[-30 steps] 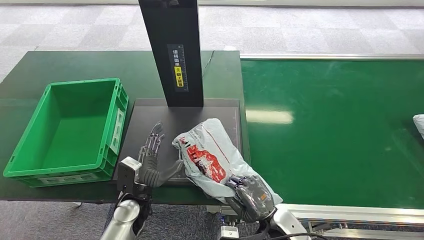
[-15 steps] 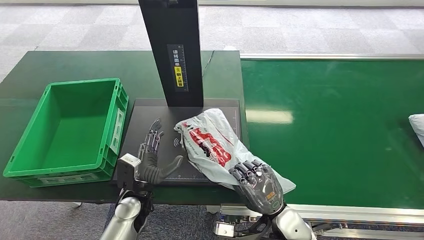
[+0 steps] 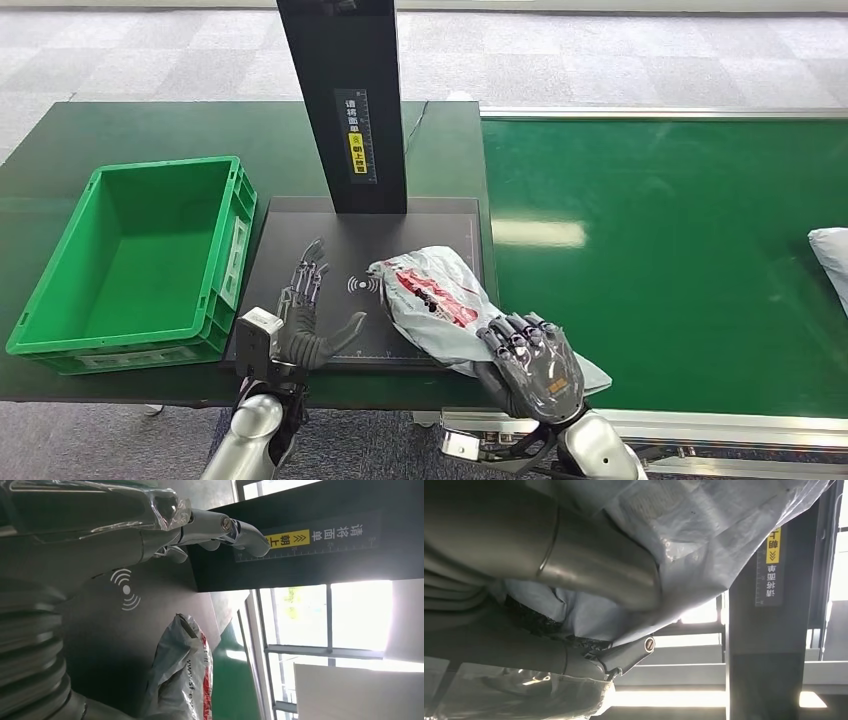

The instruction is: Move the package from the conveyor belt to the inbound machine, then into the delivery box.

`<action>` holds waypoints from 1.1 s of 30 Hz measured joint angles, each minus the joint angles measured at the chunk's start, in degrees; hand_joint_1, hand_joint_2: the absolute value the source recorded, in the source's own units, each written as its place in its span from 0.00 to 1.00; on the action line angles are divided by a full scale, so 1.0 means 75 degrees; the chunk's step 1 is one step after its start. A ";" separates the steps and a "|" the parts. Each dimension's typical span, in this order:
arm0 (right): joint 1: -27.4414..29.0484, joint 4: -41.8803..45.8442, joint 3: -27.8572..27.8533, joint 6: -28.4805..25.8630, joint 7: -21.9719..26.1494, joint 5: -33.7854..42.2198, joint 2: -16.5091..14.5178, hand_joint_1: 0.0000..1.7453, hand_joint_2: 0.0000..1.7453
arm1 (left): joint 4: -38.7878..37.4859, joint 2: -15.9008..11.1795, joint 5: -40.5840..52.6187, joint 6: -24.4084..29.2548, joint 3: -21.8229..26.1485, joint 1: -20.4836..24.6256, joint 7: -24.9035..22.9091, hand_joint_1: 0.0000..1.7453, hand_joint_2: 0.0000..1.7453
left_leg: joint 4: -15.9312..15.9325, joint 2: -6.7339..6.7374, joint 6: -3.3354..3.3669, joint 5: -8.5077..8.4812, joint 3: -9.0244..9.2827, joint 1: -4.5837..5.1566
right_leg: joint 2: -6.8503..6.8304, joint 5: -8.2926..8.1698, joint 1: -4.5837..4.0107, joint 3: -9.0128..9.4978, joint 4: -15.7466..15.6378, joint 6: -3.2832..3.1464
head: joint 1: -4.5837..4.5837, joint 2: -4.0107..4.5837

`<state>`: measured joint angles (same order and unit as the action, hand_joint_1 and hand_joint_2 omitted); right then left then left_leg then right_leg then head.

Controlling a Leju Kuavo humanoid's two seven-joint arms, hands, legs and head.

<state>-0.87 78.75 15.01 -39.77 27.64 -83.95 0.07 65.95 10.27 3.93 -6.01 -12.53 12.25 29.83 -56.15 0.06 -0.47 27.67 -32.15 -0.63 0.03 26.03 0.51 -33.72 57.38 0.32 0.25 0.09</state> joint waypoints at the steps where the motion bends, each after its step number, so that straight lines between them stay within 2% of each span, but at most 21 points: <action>1: 0.0004 0.0000 -0.0002 0.0001 -0.0037 -0.0039 0.0000 1.00 0.00 | -0.0003 0.0000 0.0000 0.0000 -0.0001 0.0000 0.0002 0.00 1.00 | 0.0000 0.0000 0.0000 0.0000 0.0000 0.0000 | 0.0000 0.0000 0.0000 0.0000 0.0000 0.0000 | -0.0001 0.0000; 6: 0.0019 0.0000 0.0008 0.0001 -0.0199 -0.0115 0.0005 1.00 0.00 | -0.0015 0.0000 0.0001 -0.0005 -0.0004 0.0002 0.0016 0.00 1.00 | 0.0000 0.0000 0.0000 0.0000 0.0000 0.0000 | 0.0000 0.0000 0.0000 0.0000 0.0000 0.0000 | 0.0000 0.0000; 10: -0.0080 -0.0732 0.0503 -0.0001 -0.0992 -0.0238 0.0221 1.00 0.00 | -0.0135 -0.0012 0.0003 -0.0063 -0.0042 0.0014 0.0140 0.00 1.00 | 0.0000 -0.0002 0.0000 0.0000 -0.0003 0.0000 | -0.0001 0.0000 0.0000 0.0002 0.0000 0.0000 | 0.0001 0.0000; 11: -0.0099 -0.0838 0.0560 -0.0001 -0.0934 -0.0187 0.0235 0.94 0.00 | -0.0142 -0.0015 0.0003 -0.0064 -0.0043 0.0015 0.0147 0.00 1.00 | 0.0000 -0.0001 0.0000 0.0000 -0.0004 0.0000 | -0.0001 0.0000 0.0000 0.0002 0.0000 0.0000 | 0.0001 0.0000; 14: -0.0191 -0.1058 0.0694 -0.0001 -0.0735 -0.0019 0.0248 0.54 0.00 | -0.0146 -0.0017 0.0004 -0.0056 -0.0043 0.0025 0.0154 0.00 1.00 | 0.0000 0.0000 0.0000 0.0000 -0.0003 0.0000 | 0.0000 0.0000 0.0000 0.0001 0.0000 0.0000 | 0.0001 0.0000; 15: -0.0228 -0.1124 0.0732 -0.0001 -0.0704 0.0003 0.0246 0.48 0.00 | -0.0146 -0.0017 0.0005 -0.0053 -0.0042 0.0028 0.0154 0.00 1.00 | 0.0001 -0.0001 0.0000 0.0000 -0.0003 0.0000 | 0.0000 0.0000 0.0000 0.0000 0.0000 0.0000 | 0.0001 0.0000; 17: -0.0301 -0.1271 0.0798 -0.0001 -0.0664 0.0029 0.0241 0.45 0.00 | -0.0146 -0.0017 0.0010 -0.0052 -0.0041 0.0033 0.0155 0.00 1.00 | 0.0001 -0.0001 0.0000 0.0000 -0.0003 0.0000 | -0.0001 0.0000 0.0000 0.0001 0.0000 0.0000 | 0.0001 0.0000; 18: -0.0333 -0.1353 0.0830 -0.0001 -0.0645 0.0046 0.0240 0.38 0.00 | -0.0146 -0.0017 0.0014 -0.0052 -0.0040 0.0034 0.0156 0.00 1.00 | 0.0001 -0.0001 0.0000 0.0000 -0.0003 0.0000 | -0.0001 0.0000 0.0000 0.0001 0.0000 0.0000 | 0.0001 0.0000; 20: -0.0376 -0.1499 0.0883 -0.0001 -0.0606 0.0081 0.0238 0.16 0.00 | -0.0146 -0.0018 0.0020 -0.0047 -0.0040 0.0034 0.0157 0.00 1.00 | 0.0001 -0.0001 0.0000 0.0000 -0.0003 0.0000 | -0.0001 0.0000 0.0000 0.0001 0.0000 0.0000 | 0.0001 0.0000; 22: -0.0409 -0.1621 0.0920 -0.0001 -0.0552 0.0166 0.0236 0.02 0.00 | -0.0146 -0.0020 0.0026 -0.0050 -0.0040 0.0035 0.0157 0.00 1.00 | 0.0000 -0.0001 0.0000 0.0000 -0.0003 0.0000 | -0.0001 0.0000 0.0000 0.0002 0.0000 0.0000 | 0.0001 0.0000; 29: -0.0740 -0.2517 0.1244 0.0054 -0.0078 0.1165 0.0209 0.00 0.00 | -0.0204 -0.0060 0.0471 -0.0174 -0.0140 0.0069 0.0116 0.00 1.00 | 0.0000 -0.0001 0.0000 -0.0001 -0.0003 0.0000 | -0.0001 0.0000 0.0000 0.0001 0.0000 0.0000 | 0.0000 0.0000; 33: -0.0891 -0.2669 0.1276 0.0001 0.0422 0.1679 0.0093 0.00 0.00 | -0.0254 -0.0103 0.1130 -0.0169 -0.0317 0.0102 0.0023 0.00 1.00 | 0.0000 0.0000 0.0000 -0.0001 -0.0002 0.0000 | 0.0000 0.0000 0.0000 0.0000 0.0000 0.0000 | 0.0000 0.0000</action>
<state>-7.55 58.74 24.58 -39.77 30.81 -71.36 0.77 64.04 9.50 12.41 -7.28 -14.91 13.02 30.00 -56.14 0.06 -0.47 27.67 -32.16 -0.63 0.03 26.03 0.51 -33.71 57.38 0.32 0.25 0.09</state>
